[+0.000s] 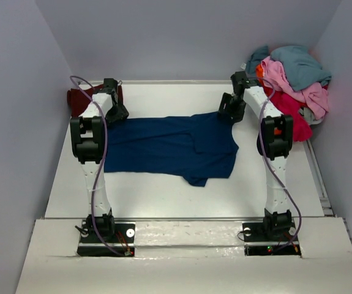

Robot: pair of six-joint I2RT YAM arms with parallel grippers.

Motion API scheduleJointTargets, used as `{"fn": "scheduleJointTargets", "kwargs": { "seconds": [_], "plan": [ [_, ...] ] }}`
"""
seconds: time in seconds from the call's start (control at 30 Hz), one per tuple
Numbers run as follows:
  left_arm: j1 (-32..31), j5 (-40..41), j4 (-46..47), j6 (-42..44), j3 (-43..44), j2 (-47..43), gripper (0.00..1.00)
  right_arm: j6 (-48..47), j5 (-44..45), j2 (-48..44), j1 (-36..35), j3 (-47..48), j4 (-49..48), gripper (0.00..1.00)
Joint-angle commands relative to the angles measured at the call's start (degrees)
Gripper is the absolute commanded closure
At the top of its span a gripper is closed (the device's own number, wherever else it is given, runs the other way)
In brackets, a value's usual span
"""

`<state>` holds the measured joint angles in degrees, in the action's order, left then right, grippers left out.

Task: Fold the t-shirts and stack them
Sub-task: Fold the flattened tshirt in 1/3 of the way

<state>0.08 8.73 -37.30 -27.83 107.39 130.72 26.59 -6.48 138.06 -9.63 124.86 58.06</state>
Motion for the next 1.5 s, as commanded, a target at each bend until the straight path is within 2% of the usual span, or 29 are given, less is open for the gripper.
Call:
{"fn": "scheduleJointTargets", "kwargs": {
  "seconds": [0.0,0.07,0.2,0.47,0.53,0.57,0.63,0.7,0.73,0.77,0.8,0.83,0.9,0.93,1.0,1.23,1.47],
  "plan": [
    [0.6,-2.0,-2.1,1.5,1.2,4.4,0.19,-0.1,-0.3,1.9,1.8,6.3,3.4,0.29],
    [0.6,-2.6,-1.9,1.5,1.0,5.2,0.25,-0.2,-1.2,4.1,1.8,7.9,4.4,0.29],
    [0.6,-2.8,-1.4,1.4,-0.2,5.3,0.31,-0.8,-2.8,4.8,1.8,4.8,2.9,0.29],
    [0.6,-2.8,-1.2,1.5,-1.0,4.6,0.31,-2.3,-4.8,6.8,1.8,2.6,2.6,0.31],
    [0.6,-2.8,-1.0,1.6,-1.2,4.7,0.38,-2.2,-5.1,6.9,1.8,2.1,1.9,0.33],
    [0.6,-3.0,-1.0,1.6,-1.0,4.9,0.46,-2.3,-5.4,7.0,1.8,2.1,1.8,0.35],
    [0.6,-3.4,-1.3,1.7,-0.3,5.5,0.59,-2.4,-6.2,7.4,1.8,2.1,1.5,0.45],
    [0.1,-3.6,-1.7,1.8,0.3,6.0,0.66,-2.5,-7.1,7.7,1.8,2.3,1.5,0.63],
    [0.1,-3.4,-1.9,1.7,1.1,6.5,0.72,-2.6,-7.3,7.8,1.8,2.4,1.6,0.69],
    [0.1,-3.2,-2.5,1.9,1.3,6.6,0.73,-2.7,-7.3,8.0,1.8,2.4,1.7,0.69],
    [-0.4,-3.3,-2.6,2.2,1.8,6.7,0.75,-2.8,-7.1,8.0,1.8,2.3,1.8,0.74],
    [-0.4,-3.5,-2.9,2.3,2.2,6.9,0.83,-2.9,-7.1,8.0,1.8,2.3,2.0,0.78],
    [-0.4,-3.3,-3.4,2.3,2.8,7.4,0.89,-2.9,-6.6,8.0,1.8,2.3,2.2,0.83],
    [-0.4,-3.3,-3.6,2.4,3.2,7.5,0.91,-3.0,-6.6,7.9,1.8,2.3,2.2,0.9],
    [-1.0,-3.1,-4.0,2.6,3.8,7.7,0.94,-2.9,-6.1,7.8,1.8,2.3,2.3,0.93],
    [-2.2,-0.4,-6.2,3.6,8.4,9.5,0.94,-2.0,-3.5,6.1,1.8,2.9,1.4,0.93],
    [-4.4,1.9,-9.5,3.6,16.6,12.5,0.94,0.7,-2.1,8.2,4.3,10.8,3.4,0.93]
  ]
}}
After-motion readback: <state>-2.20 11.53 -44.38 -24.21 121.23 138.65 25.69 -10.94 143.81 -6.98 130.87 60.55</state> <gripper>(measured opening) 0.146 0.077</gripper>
